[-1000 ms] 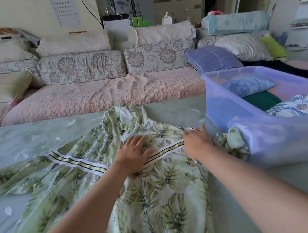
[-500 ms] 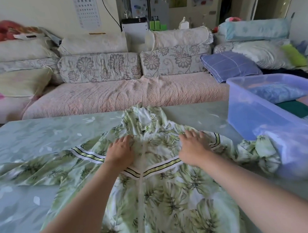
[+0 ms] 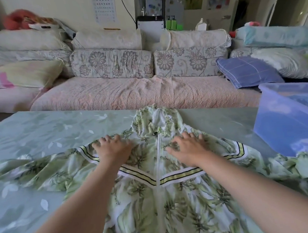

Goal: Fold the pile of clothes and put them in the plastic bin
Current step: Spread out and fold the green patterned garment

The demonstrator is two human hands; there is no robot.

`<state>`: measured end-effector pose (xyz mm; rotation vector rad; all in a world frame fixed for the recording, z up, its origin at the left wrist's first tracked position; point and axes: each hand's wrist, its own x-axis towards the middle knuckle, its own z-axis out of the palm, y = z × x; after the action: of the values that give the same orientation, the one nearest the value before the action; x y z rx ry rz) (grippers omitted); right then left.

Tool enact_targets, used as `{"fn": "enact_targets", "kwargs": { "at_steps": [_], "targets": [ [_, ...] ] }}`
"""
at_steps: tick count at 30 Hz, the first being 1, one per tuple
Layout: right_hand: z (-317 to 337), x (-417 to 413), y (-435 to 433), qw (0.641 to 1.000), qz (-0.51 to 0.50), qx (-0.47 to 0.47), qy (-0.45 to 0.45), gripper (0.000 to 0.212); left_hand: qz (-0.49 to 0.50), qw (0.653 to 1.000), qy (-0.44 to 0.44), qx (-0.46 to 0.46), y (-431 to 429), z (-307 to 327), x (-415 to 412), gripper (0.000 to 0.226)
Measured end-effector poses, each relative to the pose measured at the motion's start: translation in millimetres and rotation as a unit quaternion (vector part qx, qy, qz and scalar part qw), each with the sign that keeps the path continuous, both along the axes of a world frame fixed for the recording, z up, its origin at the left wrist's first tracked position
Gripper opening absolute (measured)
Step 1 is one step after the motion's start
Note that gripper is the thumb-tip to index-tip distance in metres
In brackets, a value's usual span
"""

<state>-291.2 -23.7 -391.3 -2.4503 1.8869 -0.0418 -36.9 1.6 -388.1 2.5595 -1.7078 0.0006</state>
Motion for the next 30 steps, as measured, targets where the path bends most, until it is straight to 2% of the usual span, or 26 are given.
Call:
{"fn": "enact_targets", "kwargs": {
  "at_steps": [2,4,6,10,12,14,16,18,22,25,27,30],
  "targets": [
    [8,7,-15,0.997,-0.03,-0.053,-0.048,0.05,-0.023,0.998,0.01,-0.056,-19,5,-15,0.06],
    [13,10,-34,0.991,-0.023,-0.098,-0.086,0.027,-0.116,0.989,0.022,-0.087,-38,4,-24,0.051],
    [17,13,-53,0.986,-0.013,-0.108,-0.129,0.014,-0.183,0.981,0.027,-0.055,-54,0,-25,0.055],
    [18,20,-92,0.979,-0.019,-0.092,-0.181,0.021,-0.16,0.984,0.019,0.078,-75,-11,-14,0.084],
    [19,26,-110,0.98,-0.033,-0.088,-0.178,0.019,-0.158,0.983,0.015,0.09,-80,-13,-11,0.095],
    [17,33,-129,0.974,-0.066,-0.108,-0.187,0.031,-0.163,0.983,0.019,0.082,-83,-14,-10,0.101],
    [14,39,-147,0.972,-0.1,-0.111,-0.18,0.032,-0.173,0.984,0.03,0.043,-84,-17,-9,0.097],
    [11,44,-161,0.972,-0.138,-0.097,-0.162,0.019,-0.181,0.982,0.047,-0.01,-86,-24,-10,0.085],
    [3,50,-178,0.957,-0.236,-0.056,-0.16,0.035,-0.181,0.982,0.053,-0.017,-90,-29,-13,0.072],
    [8,53,-182,0.953,-0.254,-0.028,-0.165,0.04,-0.178,0.982,0.058,-0.008,-91,-25,-13,0.069],
    [14,54,-180,0.953,-0.247,-0.021,-0.172,0.032,-0.17,0.983,0.067,-0.01,-93,-23,-15,0.07],
    [21,58,-178,0.952,-0.205,-0.045,-0.221,0.007,-0.155,0.983,0.087,-0.039,-96,-22,-17,0.077]
  ]
}}
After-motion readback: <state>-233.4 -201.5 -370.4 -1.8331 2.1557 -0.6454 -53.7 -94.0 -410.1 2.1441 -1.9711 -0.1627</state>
